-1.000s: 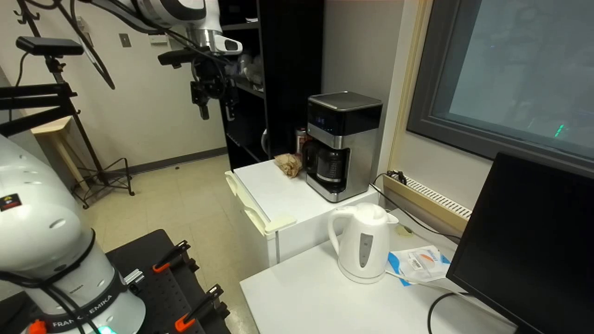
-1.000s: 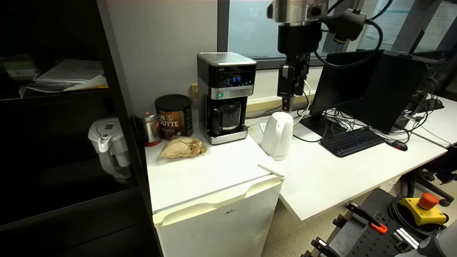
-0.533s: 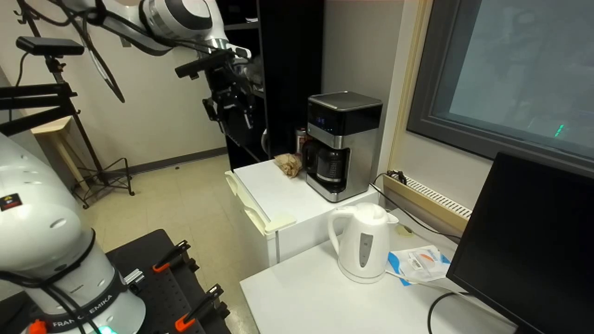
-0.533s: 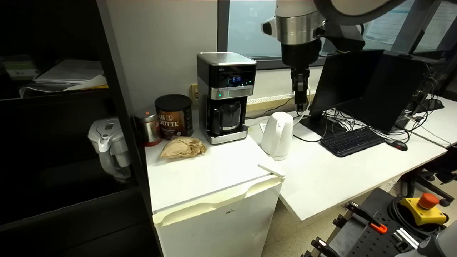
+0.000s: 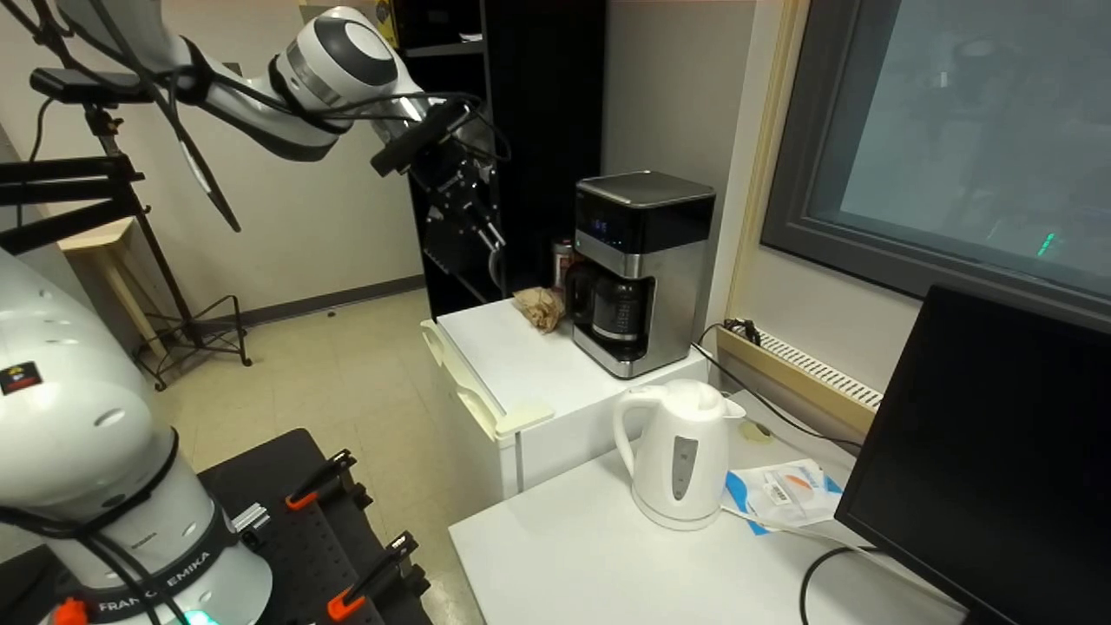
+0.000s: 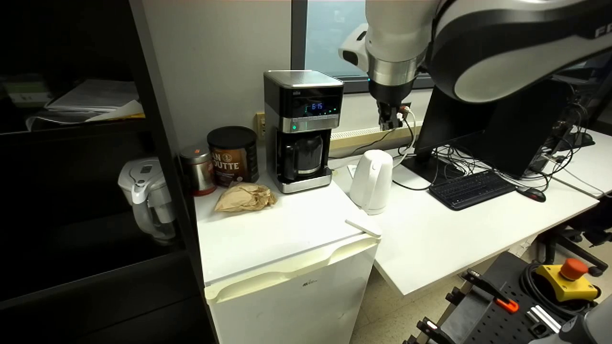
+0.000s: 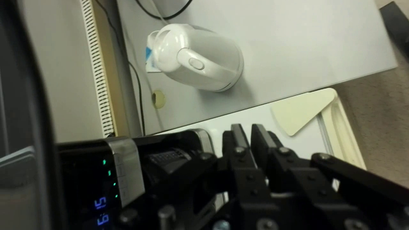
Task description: Press a button on the right side of the coffee machine
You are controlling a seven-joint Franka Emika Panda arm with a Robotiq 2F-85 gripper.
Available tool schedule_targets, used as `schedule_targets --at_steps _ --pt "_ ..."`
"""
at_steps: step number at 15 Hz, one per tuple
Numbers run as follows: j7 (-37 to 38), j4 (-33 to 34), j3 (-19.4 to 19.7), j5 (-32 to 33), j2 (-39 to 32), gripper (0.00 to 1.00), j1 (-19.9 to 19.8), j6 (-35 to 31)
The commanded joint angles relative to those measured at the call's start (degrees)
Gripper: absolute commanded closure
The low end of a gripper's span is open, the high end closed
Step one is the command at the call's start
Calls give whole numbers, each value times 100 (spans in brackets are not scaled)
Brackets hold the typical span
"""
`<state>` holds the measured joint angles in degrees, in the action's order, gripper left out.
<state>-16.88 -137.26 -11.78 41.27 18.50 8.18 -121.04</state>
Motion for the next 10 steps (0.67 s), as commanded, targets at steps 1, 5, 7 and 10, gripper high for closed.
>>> schedule_targets --at_steps 1,5,7,10 --pt "162 -345 193 1119 60 100 -46 -1109" --pt "957 -477 443 2710 -13 98 -286 -2568" --pt "1680 -412 572 3669 -107 97 -457 -3262" --pt "2762 -218 667 4859 -340 97 -738 -3946"
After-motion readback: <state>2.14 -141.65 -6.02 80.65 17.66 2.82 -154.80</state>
